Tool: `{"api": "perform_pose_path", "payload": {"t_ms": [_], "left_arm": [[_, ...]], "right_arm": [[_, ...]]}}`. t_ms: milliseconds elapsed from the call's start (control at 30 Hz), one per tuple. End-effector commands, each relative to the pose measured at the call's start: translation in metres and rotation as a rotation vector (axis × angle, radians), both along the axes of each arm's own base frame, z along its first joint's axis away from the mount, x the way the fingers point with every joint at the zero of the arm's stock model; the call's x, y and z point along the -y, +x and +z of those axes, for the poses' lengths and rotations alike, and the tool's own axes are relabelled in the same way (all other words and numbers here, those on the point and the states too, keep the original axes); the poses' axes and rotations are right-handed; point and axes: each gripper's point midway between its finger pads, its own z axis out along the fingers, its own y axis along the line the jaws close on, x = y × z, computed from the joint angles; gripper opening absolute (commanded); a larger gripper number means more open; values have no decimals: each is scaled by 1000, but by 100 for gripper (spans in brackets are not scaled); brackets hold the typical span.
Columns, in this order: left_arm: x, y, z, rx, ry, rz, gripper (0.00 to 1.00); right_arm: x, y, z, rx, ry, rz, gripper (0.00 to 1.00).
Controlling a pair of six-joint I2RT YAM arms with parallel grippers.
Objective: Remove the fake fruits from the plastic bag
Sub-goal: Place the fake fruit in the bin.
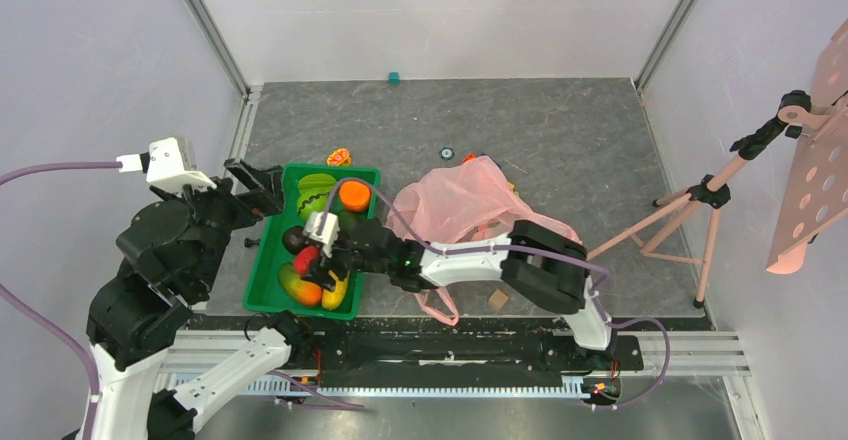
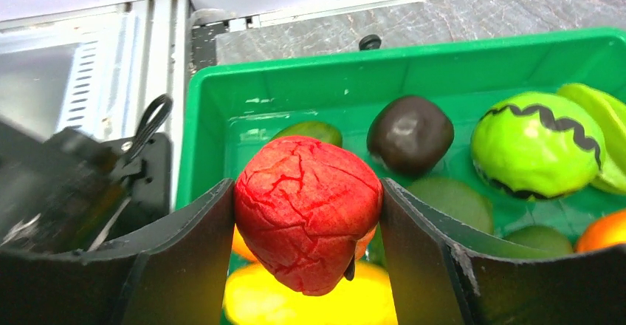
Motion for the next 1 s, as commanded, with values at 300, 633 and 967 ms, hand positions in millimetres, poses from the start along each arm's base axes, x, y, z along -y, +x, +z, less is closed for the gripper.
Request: {"api": "perform_pose_path", "payload": {"t_ms": [300,633,967], "left_arm": [[-14,-4,-9,-25,72,48,100],[-13,-3,-15,-32,72,43,100],[-4,5,-21,-50,78,23,100]], "right_arm": [[-26,25,-14,81,-61,-65,71],[-18,43,-6,100,-61,-115,79],[18,32,56,125,23,-114,80]]}}
